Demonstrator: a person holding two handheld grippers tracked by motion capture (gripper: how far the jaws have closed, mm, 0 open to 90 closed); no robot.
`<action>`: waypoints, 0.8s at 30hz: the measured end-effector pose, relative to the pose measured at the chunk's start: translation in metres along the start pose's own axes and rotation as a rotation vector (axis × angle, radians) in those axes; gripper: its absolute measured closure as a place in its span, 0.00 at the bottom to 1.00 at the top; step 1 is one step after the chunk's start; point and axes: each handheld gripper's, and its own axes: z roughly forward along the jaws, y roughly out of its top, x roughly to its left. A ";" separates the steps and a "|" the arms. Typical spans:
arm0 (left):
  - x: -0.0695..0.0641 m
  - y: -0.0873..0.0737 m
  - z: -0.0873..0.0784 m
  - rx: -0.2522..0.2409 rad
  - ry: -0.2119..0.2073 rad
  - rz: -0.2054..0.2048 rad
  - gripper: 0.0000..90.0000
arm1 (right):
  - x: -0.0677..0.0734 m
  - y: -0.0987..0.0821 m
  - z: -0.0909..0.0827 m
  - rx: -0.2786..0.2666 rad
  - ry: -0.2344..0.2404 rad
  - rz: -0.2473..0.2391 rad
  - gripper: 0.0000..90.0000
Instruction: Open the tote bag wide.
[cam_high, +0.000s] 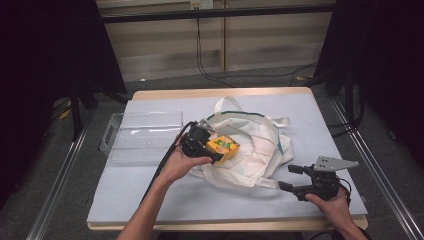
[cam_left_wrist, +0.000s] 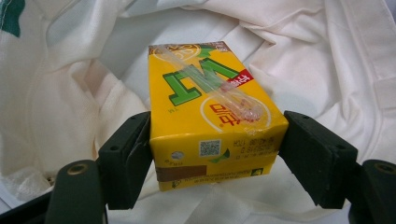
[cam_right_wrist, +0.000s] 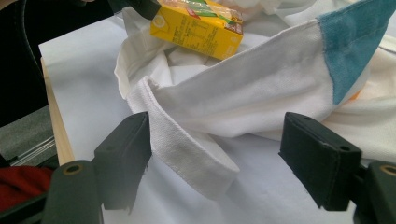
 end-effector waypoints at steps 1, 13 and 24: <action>0.000 -0.001 0.001 -0.010 -0.005 -0.006 0.30 | 0.000 0.000 0.001 0.003 -0.001 0.000 0.27; 0.001 -0.010 0.001 -0.072 0.028 -0.003 0.16 | 0.001 0.001 0.002 0.002 0.000 -0.003 0.27; -0.005 -0.027 -0.009 -0.258 0.081 0.014 0.07 | 0.000 0.001 0.000 -0.001 -0.001 0.000 0.27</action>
